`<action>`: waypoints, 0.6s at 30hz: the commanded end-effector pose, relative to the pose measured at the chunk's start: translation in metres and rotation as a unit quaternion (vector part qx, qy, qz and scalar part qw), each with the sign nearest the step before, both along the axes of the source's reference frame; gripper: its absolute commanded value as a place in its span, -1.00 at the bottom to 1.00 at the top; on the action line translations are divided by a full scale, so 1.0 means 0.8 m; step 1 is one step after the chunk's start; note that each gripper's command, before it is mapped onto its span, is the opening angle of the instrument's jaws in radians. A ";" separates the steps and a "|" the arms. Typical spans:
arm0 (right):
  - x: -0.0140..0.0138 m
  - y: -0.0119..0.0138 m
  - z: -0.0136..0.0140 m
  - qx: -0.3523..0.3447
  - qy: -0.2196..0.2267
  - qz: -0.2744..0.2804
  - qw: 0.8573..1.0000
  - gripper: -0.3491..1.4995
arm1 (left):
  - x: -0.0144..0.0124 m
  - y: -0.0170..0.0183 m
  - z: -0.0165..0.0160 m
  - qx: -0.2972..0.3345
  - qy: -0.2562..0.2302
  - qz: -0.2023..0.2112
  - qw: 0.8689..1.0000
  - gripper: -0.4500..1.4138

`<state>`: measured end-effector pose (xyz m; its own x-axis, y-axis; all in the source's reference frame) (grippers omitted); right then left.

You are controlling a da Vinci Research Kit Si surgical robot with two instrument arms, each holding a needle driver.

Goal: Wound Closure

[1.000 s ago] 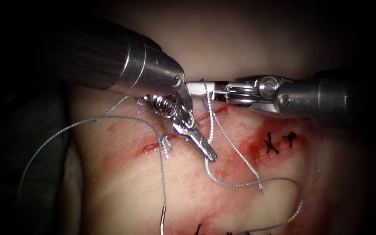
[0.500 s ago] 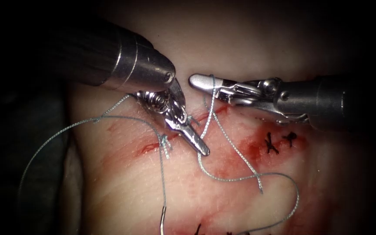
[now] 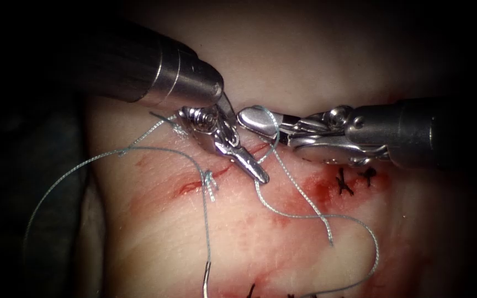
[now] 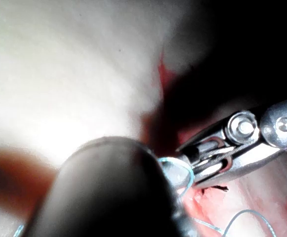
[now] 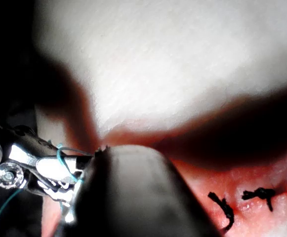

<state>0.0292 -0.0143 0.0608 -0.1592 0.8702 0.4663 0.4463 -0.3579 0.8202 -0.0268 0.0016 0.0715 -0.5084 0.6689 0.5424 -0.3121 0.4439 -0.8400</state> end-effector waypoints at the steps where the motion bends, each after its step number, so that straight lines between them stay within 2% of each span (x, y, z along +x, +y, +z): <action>1: 0.0009 0.0004 -0.0003 -0.010 0.013 -0.012 1.000 -1.00 | -0.0006 0.0000 0.0008 0.001 0.002 0.001 1.000 -1.00; 5: 0.0007 0.0004 -0.0016 -0.024 0.042 -0.050 0.998 -1.00 | -0.0006 0.0000 0.0012 0.011 0.012 0.001 1.000 -1.00; 7: 0.0007 0.0007 -0.0022 -0.025 0.039 -0.082 0.996 -1.00 | -0.0006 0.0003 0.0012 0.013 0.014 -0.003 1.000 -1.00; 11: 0.0005 0.0025 -0.0038 -0.033 -0.020 -0.159 0.986 -1.00 | -0.0005 0.0008 0.0012 0.013 0.015 -0.006 1.000 -1.00; 15: 0.0002 0.0032 -0.0046 -0.040 -0.021 -0.211 0.976 -1.00 | -0.0003 0.0009 0.0012 0.015 0.017 -0.010 1.000 -1.00; 18: 0.0002 0.0034 -0.0052 -0.060 -0.053 -0.261 0.962 -1.00 | -0.0005 0.0011 0.0012 0.017 0.020 -0.014 1.000 -1.00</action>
